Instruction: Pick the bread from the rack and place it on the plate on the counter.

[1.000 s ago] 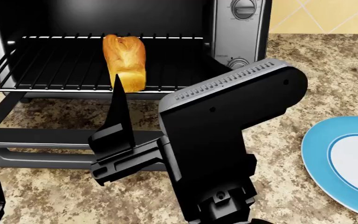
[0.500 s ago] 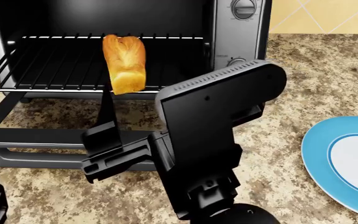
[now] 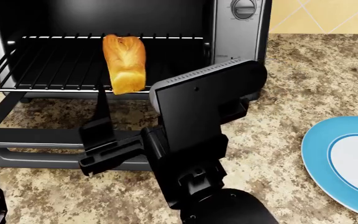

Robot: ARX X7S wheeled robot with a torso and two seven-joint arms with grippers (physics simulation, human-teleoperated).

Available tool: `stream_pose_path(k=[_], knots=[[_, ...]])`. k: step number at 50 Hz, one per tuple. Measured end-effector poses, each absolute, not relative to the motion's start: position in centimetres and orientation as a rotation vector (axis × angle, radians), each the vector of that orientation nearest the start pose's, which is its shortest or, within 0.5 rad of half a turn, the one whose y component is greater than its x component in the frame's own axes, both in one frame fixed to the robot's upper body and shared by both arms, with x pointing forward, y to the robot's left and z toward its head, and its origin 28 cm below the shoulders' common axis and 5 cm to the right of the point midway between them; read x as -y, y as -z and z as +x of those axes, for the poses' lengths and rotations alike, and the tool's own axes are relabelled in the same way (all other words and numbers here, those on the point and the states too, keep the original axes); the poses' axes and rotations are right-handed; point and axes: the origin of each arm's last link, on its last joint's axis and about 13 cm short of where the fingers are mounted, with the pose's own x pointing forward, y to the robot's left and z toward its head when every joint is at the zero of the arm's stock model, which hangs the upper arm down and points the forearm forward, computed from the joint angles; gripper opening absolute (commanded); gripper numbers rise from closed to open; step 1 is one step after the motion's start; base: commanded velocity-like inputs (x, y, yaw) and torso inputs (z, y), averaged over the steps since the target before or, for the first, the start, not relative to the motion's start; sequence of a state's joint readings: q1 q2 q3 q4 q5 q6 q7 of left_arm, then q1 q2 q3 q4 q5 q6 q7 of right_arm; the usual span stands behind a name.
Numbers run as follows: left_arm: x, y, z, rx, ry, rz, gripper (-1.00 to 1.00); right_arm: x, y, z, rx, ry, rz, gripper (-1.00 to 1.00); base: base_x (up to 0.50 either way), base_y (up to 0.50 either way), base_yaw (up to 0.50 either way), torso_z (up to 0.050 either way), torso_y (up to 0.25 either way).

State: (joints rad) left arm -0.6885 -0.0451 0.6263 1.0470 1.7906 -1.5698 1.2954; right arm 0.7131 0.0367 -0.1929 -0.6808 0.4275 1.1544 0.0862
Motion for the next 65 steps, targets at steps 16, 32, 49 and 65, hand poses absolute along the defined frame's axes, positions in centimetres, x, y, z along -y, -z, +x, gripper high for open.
stream_pose_path(k=[16,32,49,65], knots=[[-22.6,-23.9,14.5,0.229,0.009,0.343,1.00,3.8,-24.0,25.3,0.198,-0.480,-0.004,1.00,0.00,0.00,0.00,0.000,0.000],[-22.6,-23.9,14.5,0.224,0.016,0.344,1.00,3.5,-25.1,26.5,0.201,-0.476,-0.013,1.00,0.00,0.00,0.00,0.000,0.000],[-22.7,-23.9,14.4,0.225,0.020,0.344,1.00,3.4,-25.4,29.0,0.156,-0.449,-0.026,1.00,0.00,0.00,0.00,0.000,0.000],[-22.6,-23.9,14.5,0.225,0.029,0.348,1.00,3.3,-25.4,30.7,0.127,-0.434,-0.013,1.00,0.00,0.00,0.00,0.000,0.000]])
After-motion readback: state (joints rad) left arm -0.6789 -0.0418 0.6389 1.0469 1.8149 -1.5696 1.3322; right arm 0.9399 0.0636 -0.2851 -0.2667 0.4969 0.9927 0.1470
